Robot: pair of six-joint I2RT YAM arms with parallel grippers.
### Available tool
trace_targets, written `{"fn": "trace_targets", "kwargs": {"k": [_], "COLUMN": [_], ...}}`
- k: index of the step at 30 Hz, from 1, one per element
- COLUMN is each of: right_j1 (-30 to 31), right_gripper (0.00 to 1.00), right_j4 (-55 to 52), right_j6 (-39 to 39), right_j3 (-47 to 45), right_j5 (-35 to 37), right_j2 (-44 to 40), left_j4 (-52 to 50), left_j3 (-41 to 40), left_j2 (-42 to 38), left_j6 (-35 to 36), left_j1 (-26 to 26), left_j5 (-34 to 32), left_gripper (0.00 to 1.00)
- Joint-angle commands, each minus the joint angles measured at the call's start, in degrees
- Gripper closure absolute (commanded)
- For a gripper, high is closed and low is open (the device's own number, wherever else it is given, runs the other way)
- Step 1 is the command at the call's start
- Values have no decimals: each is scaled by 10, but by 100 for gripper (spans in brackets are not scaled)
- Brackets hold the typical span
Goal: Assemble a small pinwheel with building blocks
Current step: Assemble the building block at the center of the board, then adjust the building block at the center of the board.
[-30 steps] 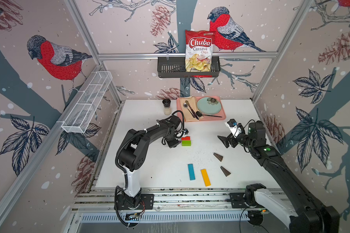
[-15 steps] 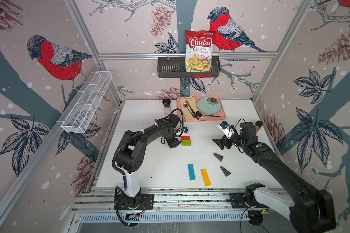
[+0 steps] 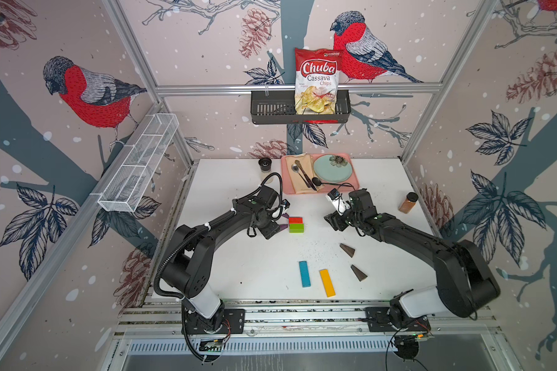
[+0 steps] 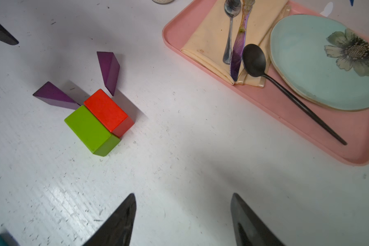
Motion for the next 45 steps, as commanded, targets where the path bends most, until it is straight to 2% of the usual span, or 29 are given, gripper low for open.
{"fn": "trace_targets", "kwargs": {"k": [1, 7, 14, 26, 36, 45], "right_j1": [18, 28, 48, 75, 83, 86], "right_gripper": [32, 33, 33, 33, 32, 32], "right_j4": [-3, -26, -38, -56, -59, -65], "right_j6": [15, 19, 24, 38, 50, 51], "right_j3": [18, 43, 60, 113, 123, 139], "right_j5": [2, -30, -48, -28, -8, 0], "right_j2": [31, 74, 118, 182, 192, 205], "left_j4": [49, 65, 79, 88, 93, 91], "left_j3": [-19, -47, -82, -105, -122, -125], "left_j2": [-16, -39, -51, -67, -80, -79], "left_j6": [-71, -105, -115, -110, -94, -89], "left_j1": [18, 47, 51, 57, 82, 83], "left_j5": [-17, -18, -13, -19, -9, -7], "left_gripper": [30, 30, 30, 30, 30, 30]}}
